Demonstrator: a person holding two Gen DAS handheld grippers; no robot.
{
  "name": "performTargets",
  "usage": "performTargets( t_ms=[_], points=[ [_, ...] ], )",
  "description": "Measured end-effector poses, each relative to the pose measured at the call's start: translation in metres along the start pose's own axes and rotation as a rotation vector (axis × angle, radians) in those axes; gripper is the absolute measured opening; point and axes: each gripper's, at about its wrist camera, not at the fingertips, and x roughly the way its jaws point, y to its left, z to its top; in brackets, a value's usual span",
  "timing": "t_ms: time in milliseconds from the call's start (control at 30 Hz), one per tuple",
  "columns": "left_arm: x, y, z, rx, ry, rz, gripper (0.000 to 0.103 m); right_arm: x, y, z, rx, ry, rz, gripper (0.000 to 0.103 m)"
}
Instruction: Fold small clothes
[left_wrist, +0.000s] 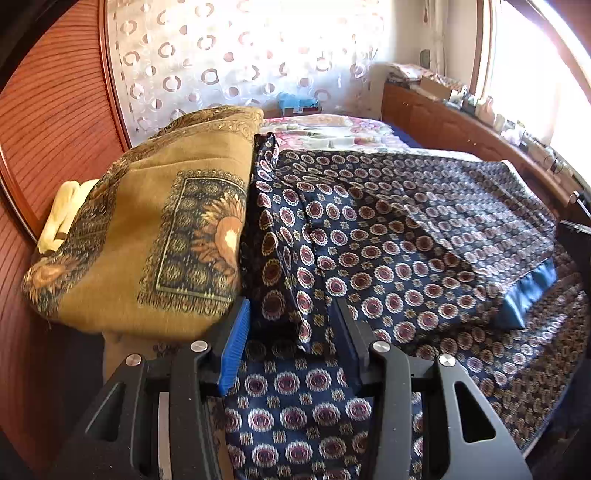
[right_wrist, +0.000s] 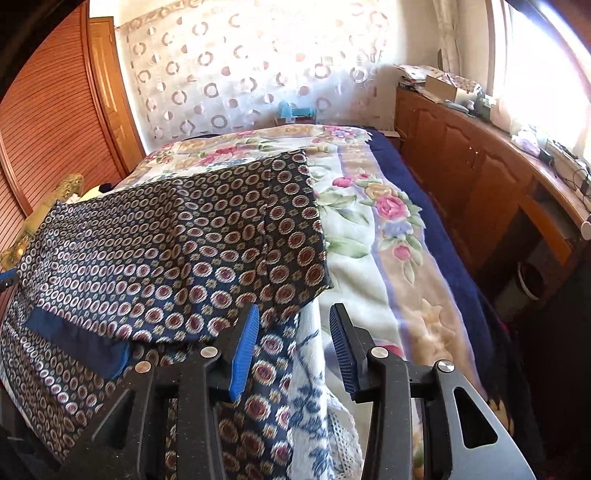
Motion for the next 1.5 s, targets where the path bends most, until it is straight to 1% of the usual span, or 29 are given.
performTargets(
  t_ms=[33,100,167,200,333,567,600,667,733,767,800,833,867,900,967,1100,1200,1333,1500],
  points=[
    [0.002,-0.001,0.001,0.008,-0.001,0.005,0.041,0.002,0.0,0.001,-0.001,0.003,-0.005,0.041],
    [0.006,-0.006,0.002,0.042,0.005,0.042,0.027,0.007,0.002,0.004,-0.006,0.009,-0.016,0.041],
    [0.01,-0.01,0.003,0.071,0.011,0.081,0.018,0.013,0.003,0.008,-0.01,0.014,-0.027,0.041],
    [0.011,-0.01,0.003,0.076,0.013,0.097,0.017,0.015,0.003,0.01,-0.01,0.016,-0.03,0.041],
    [0.015,-0.006,0.006,0.066,0.023,0.109,0.017,0.026,-0.002,0.016,0.004,0.02,-0.03,0.041],
    [0.02,-0.001,0.003,0.039,0.033,0.075,0.017,0.04,-0.013,0.024,0.067,0.021,0.022,0.042],
    [0.02,-0.001,0.003,0.038,0.032,0.074,0.012,0.042,-0.015,0.025,0.07,0.023,0.024,0.042],
    [0.019,-0.004,0.003,0.038,0.026,0.072,0.007,0.046,-0.015,0.027,0.071,0.03,0.031,0.042],
    [0.016,-0.007,0.005,0.044,0.009,0.075,0.004,0.05,-0.015,0.029,0.073,0.042,0.058,0.042],
    [0.013,-0.009,0.006,0.045,-0.002,0.074,0.003,0.052,-0.014,0.03,0.069,0.045,0.072,0.04],
    [0.009,-0.01,0.007,0.046,-0.016,0.071,0.003,0.053,-0.012,0.03,0.057,0.041,0.082,0.031],
    [0.004,-0.011,0.009,0.046,-0.034,0.064,0.002,0.051,-0.009,0.031,0.041,0.04,0.086,0.007],
    [-0.004,-0.012,0.01,0.042,-0.055,0.055,0.002,0.049,-0.007,0.032,0.025,0.032,0.088,0.003],
    [-0.011,-0.013,0.012,0.039,-0.073,0.051,0.002,0.044,-0.006,0.032,0.021,0.018,0.115,0.003],
    [-0.027,-0.014,0.017,0.033,-0.109,0.014,0.002,0.034,-0.005,0.034,0.035,-0.009,0.191,0.002],
    [-0.058,-0.014,0.023,0.014,-0.164,-0.041,0.002,0.009,0.001,0.039,0.017,-0.052,0.241,0.001],
    [-0.078,-0.01,0.018,-0.005,-0.187,-0.086,0.002,-0.012,0.005,0.035,0.002,-0.078,0.277,0.001],
    [-0.092,0.003,-0.006,-0.036,-0.187,-0.108,0.002,-0.038,0.009,0.018,-0.031,-0.084,0.301,0.001],
    [-0.085,0.021,-0.039,-0.097,-0.139,-0.102,0.002,-0.061,-0.004,-0.015,-0.032,-0.054,0.304,0.001]
  ],
)
